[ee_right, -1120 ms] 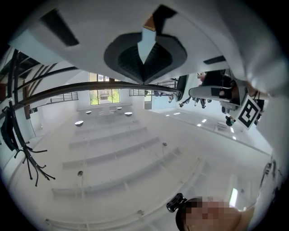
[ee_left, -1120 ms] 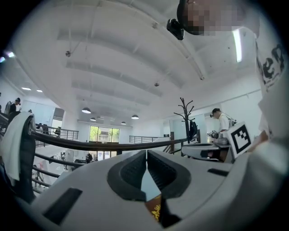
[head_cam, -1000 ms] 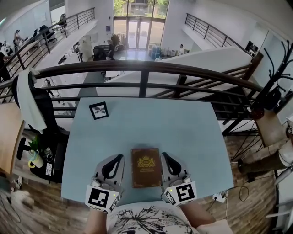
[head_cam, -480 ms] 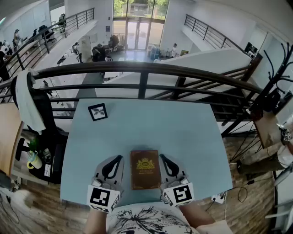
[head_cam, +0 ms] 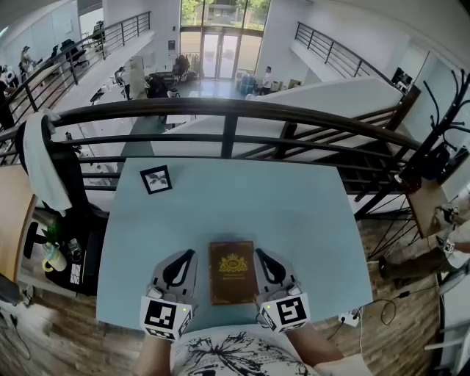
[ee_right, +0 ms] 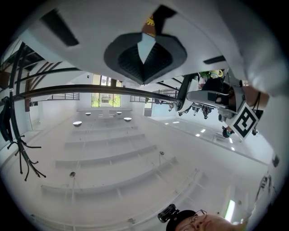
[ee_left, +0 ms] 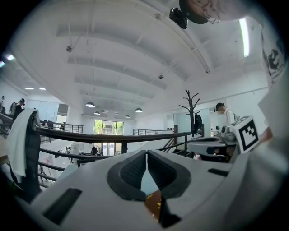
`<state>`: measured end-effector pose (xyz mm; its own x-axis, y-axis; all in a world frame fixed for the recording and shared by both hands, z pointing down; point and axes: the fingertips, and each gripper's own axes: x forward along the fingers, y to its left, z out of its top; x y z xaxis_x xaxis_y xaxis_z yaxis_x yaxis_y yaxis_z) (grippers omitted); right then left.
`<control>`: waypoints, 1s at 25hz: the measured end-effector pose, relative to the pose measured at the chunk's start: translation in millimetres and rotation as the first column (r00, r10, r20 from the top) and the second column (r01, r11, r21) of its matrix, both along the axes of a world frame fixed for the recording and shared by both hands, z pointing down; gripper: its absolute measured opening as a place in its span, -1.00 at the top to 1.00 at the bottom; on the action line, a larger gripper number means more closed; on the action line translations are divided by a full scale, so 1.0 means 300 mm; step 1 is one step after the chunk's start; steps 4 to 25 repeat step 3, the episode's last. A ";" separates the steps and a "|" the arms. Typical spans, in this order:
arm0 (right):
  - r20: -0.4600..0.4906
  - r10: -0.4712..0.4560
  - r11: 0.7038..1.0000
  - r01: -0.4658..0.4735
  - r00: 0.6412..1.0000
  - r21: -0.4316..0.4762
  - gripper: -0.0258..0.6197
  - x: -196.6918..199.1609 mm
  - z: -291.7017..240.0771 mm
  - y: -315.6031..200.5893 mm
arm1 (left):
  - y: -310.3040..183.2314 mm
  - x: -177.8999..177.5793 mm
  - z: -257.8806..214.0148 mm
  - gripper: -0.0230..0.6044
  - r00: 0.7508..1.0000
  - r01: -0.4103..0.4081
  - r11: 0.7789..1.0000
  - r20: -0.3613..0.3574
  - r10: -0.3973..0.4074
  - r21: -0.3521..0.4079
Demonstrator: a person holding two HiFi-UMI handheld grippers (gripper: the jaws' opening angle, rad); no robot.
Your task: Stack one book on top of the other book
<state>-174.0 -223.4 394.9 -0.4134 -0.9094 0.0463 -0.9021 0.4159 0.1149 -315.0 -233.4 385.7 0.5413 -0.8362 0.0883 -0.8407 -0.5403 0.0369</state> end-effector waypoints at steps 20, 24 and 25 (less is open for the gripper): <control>0.000 -0.002 1.000 0.002 1.000 0.000 0.95 -0.001 0.005 0.001 | -0.004 0.004 0.019 0.88 1.000 -0.001 1.000 0.008 0.001 -0.001; 0.000 -0.002 1.000 0.002 1.000 0.000 0.95 -0.001 0.005 0.001 | -0.004 0.004 0.019 0.88 1.000 -0.001 1.000 0.008 0.001 -0.001; 0.000 -0.002 1.000 0.002 1.000 0.000 0.95 -0.001 0.005 0.001 | -0.004 0.004 0.019 0.88 1.000 -0.001 1.000 0.008 0.001 -0.001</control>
